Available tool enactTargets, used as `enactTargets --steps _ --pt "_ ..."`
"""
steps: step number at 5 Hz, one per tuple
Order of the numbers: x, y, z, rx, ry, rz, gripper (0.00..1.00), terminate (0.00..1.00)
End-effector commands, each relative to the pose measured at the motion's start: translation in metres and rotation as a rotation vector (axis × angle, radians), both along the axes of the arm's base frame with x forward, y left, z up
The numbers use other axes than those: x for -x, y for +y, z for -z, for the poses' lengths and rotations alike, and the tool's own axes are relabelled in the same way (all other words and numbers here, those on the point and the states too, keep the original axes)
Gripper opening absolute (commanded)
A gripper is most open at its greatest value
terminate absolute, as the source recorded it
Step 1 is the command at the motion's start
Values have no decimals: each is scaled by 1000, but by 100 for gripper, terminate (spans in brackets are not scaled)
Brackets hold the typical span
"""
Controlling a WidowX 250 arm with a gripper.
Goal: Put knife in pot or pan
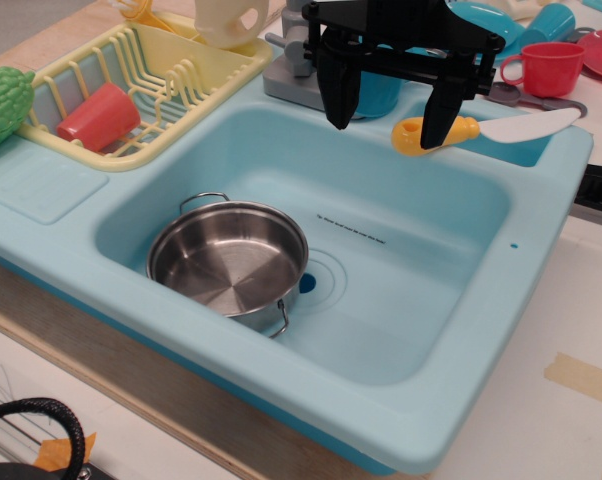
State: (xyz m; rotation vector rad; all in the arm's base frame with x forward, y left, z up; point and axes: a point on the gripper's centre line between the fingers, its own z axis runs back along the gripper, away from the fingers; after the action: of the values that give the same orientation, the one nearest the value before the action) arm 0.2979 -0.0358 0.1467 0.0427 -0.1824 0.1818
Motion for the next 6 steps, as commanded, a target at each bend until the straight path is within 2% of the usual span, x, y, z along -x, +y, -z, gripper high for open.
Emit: enactTargets --steps 1,2,3,4,6 --pt "0 0 0 0 0 0 100 0" --pt "-3 -5 -3 -8 -47 163 100 0" --pt "-10 -11 -8 -42 -93 296 100 0" --pt "-17 -13 -8 -47 -130 362 100 0" --pt "-32 -20 -9 -34 -105 407 100 0"
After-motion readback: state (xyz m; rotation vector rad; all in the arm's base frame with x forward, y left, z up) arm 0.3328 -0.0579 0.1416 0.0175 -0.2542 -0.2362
